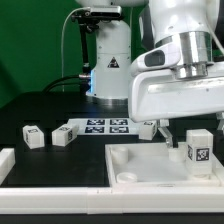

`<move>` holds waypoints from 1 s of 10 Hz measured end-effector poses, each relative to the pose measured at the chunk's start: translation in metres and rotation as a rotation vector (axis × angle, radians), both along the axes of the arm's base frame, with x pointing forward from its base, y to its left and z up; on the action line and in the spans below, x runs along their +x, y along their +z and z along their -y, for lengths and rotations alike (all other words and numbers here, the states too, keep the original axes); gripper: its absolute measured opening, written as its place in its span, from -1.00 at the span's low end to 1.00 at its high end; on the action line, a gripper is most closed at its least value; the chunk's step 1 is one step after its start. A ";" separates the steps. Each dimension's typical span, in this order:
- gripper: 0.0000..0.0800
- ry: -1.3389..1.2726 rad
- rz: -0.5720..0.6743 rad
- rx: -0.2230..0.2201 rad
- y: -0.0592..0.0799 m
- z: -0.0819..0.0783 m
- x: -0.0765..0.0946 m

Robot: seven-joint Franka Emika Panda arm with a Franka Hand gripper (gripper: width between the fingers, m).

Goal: Assemble one leg

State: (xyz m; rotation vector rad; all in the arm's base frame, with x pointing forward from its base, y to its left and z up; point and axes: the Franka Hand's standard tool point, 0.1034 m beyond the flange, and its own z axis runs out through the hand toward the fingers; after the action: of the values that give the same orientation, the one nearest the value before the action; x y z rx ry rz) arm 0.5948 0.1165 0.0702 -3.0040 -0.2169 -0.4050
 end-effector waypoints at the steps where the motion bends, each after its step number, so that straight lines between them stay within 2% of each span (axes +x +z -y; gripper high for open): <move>1: 0.62 0.001 -0.077 0.004 0.000 0.001 0.005; 2: 0.62 -0.002 -0.129 0.006 -0.001 0.003 0.007; 3: 0.62 0.003 -0.250 0.006 -0.002 0.002 0.000; 4: 0.62 0.004 -0.257 0.008 0.001 0.001 0.007; 7: 0.62 0.004 -0.253 0.009 0.001 0.000 0.008; 8: 0.40 0.007 -0.252 0.010 0.002 -0.002 0.009; 9: 0.40 0.007 -0.251 0.010 0.002 -0.003 0.009; 10: -0.02 0.007 -0.252 0.010 0.002 -0.002 0.009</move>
Offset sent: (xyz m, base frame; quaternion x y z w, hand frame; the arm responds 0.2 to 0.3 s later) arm 0.0064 -0.0041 -0.0017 -0.0073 -0.0849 0.0046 0.9963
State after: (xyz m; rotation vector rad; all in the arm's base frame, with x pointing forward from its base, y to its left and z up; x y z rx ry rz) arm 0.6035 0.1187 0.0722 -3.0041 -0.2020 -0.0249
